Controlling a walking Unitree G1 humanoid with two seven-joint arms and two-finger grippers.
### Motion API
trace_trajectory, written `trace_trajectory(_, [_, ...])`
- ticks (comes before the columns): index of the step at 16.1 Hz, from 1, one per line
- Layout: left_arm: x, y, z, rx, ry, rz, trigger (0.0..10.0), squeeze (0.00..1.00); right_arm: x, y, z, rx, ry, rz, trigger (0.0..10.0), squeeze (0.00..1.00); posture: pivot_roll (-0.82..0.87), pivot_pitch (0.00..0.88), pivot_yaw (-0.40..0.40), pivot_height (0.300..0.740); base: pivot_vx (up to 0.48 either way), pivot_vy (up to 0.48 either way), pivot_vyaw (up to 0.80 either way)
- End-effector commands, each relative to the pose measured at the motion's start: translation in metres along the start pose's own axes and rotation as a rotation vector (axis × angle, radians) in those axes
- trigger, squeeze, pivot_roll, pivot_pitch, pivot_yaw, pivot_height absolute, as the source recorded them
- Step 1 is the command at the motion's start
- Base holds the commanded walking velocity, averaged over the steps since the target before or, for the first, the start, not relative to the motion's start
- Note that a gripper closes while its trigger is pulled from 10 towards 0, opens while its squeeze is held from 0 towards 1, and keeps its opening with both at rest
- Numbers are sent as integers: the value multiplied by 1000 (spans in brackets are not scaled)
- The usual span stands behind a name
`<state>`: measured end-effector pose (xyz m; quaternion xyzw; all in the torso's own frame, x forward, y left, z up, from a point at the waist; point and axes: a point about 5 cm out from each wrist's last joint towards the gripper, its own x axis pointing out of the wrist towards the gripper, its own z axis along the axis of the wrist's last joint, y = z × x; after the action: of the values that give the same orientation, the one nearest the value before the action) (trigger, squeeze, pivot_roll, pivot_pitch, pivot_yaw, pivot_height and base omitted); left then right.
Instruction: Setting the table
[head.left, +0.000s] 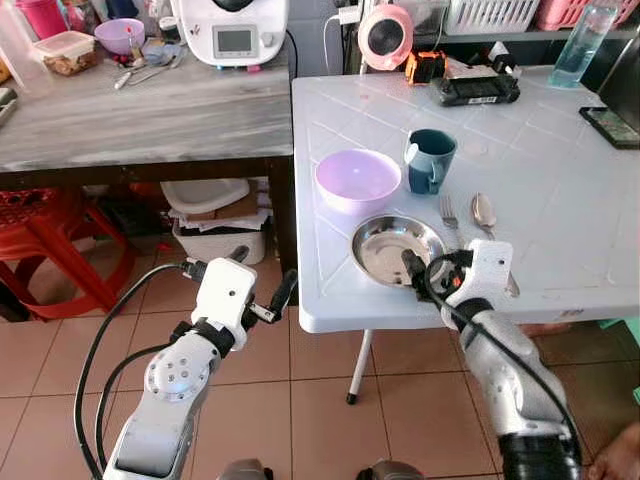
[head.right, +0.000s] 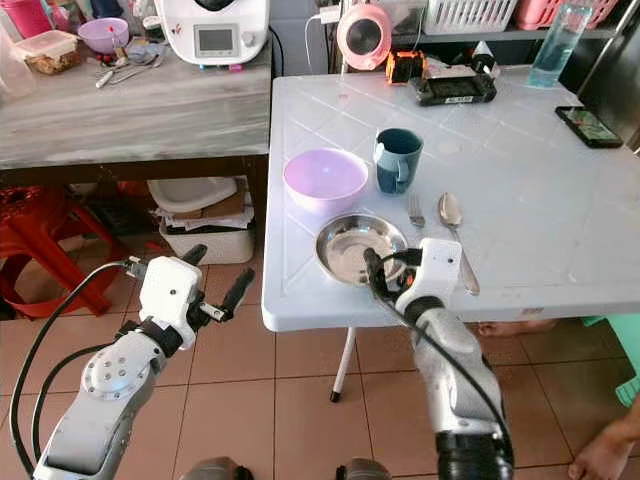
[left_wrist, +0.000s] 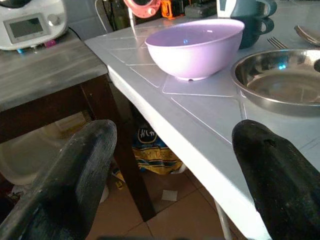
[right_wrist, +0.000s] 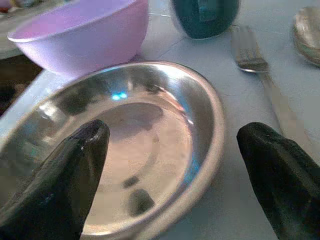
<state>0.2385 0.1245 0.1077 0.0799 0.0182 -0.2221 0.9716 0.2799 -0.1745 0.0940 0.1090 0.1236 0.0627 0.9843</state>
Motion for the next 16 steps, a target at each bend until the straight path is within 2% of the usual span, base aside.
trace_trajectory(1, [1, 1, 7, 14, -18, -8, 10000, 0, 3, 4, 0, 17, 28, 38, 10000, 0, 39, 29, 40, 740, 0, 0, 0])
trace_trajectory(2, [1, 1, 6, 13, -16, -8, 10000, 0, 4, 6, -1, 42, 46, 53, 4549, 0, 40, 29, 39, 740, 0, 0, 0])
trace_trajectory(3, [1, 1, 6, 13, -14, -9, 10000, 0, 5, 8, -3, 62, 66, 70, 0, 0, 40, 28, 38, 740, 0, 0, 0])
trace_trajectory(8, [1, 1, 5, 9, -7, -13, 10000, 0, 5, 10, -9, 144, 132, 89, 0, 0, 42, 27, 34, 740, 0, 0, 0])
trace_trajectory(14, [3, -3, 9, 12, -11, -62, 10000, 0, 5, 11, -14, 340, 210, 90, 0, 0, 39, 19, 36, 740, 0, 0, 0])
trace_trajectory(16, [3, -4, 8, 12, -5, -76, 10000, 0, 5, 13, -16, 364, 227, 99, 0, 0, 40, 18, 37, 740, 0, 0, 0])
